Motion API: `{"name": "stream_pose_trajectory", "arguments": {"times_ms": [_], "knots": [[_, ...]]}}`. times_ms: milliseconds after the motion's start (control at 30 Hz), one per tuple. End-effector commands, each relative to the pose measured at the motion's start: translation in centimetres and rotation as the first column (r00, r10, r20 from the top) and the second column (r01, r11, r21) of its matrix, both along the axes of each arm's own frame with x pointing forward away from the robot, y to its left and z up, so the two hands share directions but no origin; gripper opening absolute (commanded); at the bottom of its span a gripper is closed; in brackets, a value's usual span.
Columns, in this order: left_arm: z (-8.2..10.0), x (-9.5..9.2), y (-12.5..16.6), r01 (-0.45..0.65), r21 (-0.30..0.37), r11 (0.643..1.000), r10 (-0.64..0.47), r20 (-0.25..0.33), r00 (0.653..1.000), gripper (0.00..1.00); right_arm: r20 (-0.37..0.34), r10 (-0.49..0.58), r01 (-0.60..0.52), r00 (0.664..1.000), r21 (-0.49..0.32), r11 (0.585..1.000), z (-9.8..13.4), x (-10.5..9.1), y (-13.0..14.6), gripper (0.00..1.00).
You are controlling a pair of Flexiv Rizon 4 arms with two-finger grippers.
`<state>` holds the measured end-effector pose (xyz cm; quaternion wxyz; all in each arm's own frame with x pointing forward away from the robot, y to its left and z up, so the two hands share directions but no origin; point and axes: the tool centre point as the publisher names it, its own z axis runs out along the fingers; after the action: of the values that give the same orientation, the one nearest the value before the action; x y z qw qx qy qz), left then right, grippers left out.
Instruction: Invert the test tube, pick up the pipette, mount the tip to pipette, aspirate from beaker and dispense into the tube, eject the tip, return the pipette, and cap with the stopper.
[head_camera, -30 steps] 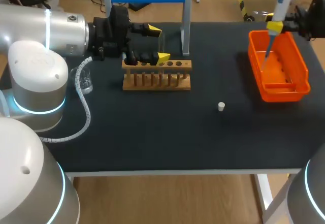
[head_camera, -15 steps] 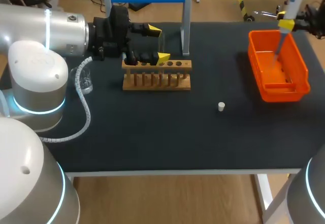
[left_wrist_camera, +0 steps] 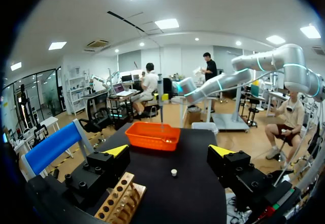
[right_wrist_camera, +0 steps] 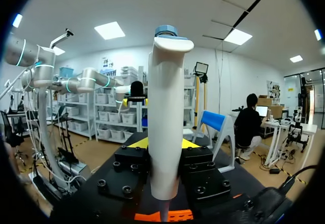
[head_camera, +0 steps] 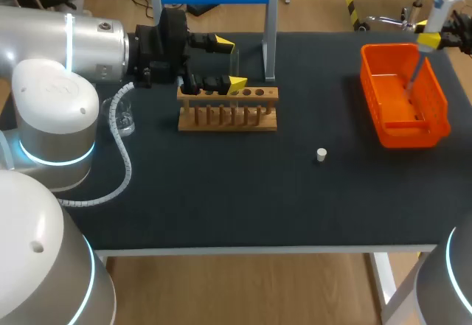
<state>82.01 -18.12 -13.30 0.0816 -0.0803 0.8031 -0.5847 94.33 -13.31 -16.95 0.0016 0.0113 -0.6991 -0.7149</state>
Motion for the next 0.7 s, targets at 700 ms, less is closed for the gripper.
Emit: {"name": "stream_pose_trajectory", "arguments": {"times_ms": [700], "knots": [[-0.1,0.0,0.1,0.000,-0.002,1.000,0.000,0.002,1.000,1.00,0.003,0.135,-0.135,0.991,-0.008,0.991,-1.2,-0.5,-0.7,0.00]]}}
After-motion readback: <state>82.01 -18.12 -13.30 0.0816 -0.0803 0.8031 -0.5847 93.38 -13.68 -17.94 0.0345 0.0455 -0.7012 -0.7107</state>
